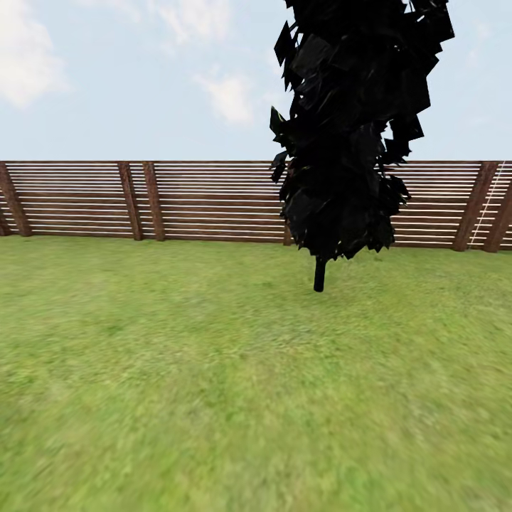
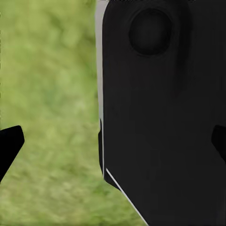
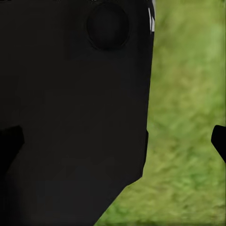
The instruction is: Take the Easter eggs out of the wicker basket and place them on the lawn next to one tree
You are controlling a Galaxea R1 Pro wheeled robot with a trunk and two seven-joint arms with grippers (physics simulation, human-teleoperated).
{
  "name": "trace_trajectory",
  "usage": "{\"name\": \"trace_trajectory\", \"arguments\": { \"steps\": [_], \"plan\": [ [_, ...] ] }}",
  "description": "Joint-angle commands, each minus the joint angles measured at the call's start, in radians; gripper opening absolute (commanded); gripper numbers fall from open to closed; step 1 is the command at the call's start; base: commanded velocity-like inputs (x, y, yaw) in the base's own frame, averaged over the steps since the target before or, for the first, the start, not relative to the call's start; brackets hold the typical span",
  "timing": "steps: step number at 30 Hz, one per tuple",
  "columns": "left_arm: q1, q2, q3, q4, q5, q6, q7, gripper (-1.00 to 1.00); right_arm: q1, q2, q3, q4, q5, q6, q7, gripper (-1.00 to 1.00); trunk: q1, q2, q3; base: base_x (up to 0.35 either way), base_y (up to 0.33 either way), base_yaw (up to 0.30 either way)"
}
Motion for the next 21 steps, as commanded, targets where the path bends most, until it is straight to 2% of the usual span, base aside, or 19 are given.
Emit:
{"name": "trace_trajectory", "arguments": {
  "steps": [1, 6, 21],
  "plan": [
    [0.000, 0.001, 0.001, -0.001, 0.000, 0.001, -0.002, 1.00, 0.000, 0.000, 0.000, 0.000, 0.000, -0.001, 0.002, 1.00, 0.000, 0.000, -0.001, 0.243, 0.000, 0.000],
    [0.000, 0.002, 0.001, -0.005, -0.001, 0.006, -0.003, 1.00, 0.000, 0.004, 0.000, 0.000, -0.001, 0.003, 0.001, 1.00, 0.000, 0.000, -0.001, 0.316, 0.000, 0.142],
    [0.000, 0.003, 0.001, -0.005, 0.000, 0.006, -0.003, 1.00, 0.000, 0.007, -0.001, 0.002, -0.003, 0.005, -0.007, 1.00, 0.000, 0.000, -0.001, 0.321, 0.000, 0.289]
  ]
}}
